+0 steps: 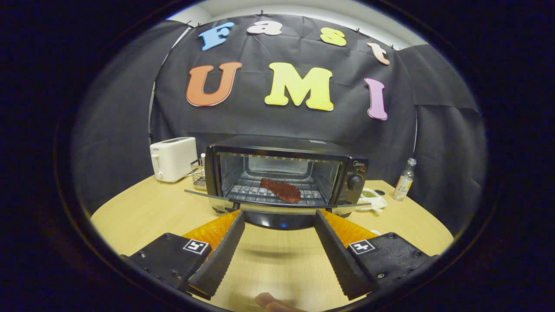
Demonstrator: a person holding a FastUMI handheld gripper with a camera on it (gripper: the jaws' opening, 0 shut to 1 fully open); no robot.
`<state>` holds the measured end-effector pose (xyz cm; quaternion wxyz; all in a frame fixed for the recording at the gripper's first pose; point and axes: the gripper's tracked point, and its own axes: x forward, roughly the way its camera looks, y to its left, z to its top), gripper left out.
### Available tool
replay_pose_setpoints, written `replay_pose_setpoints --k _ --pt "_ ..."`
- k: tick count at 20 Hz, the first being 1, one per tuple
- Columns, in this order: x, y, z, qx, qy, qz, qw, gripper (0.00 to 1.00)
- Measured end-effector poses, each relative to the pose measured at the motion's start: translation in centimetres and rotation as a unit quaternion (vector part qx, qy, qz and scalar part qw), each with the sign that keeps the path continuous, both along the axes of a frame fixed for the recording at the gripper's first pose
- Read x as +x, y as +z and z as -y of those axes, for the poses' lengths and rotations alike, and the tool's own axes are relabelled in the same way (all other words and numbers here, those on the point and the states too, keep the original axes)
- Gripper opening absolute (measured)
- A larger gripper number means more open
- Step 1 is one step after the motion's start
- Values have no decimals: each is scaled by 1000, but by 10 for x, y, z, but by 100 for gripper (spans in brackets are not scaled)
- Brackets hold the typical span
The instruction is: Open the toaster oven, put the food inside, and close the toaster oven door.
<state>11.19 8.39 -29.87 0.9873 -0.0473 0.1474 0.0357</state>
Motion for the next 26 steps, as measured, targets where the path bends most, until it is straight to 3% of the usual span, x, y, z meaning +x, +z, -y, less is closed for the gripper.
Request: replay_pose_setpoints --k 9,13,17,22,26 --pt "48 29 -6 -39 6 41 998 100" --pt "68 35 -19 7 25 30 999 100" --pt "65 61 10 32 5 50 998 100" --pt "-5 117 50 40 -11 75 996 100" --pt "-76 184 83 30 -23 135 990 100"
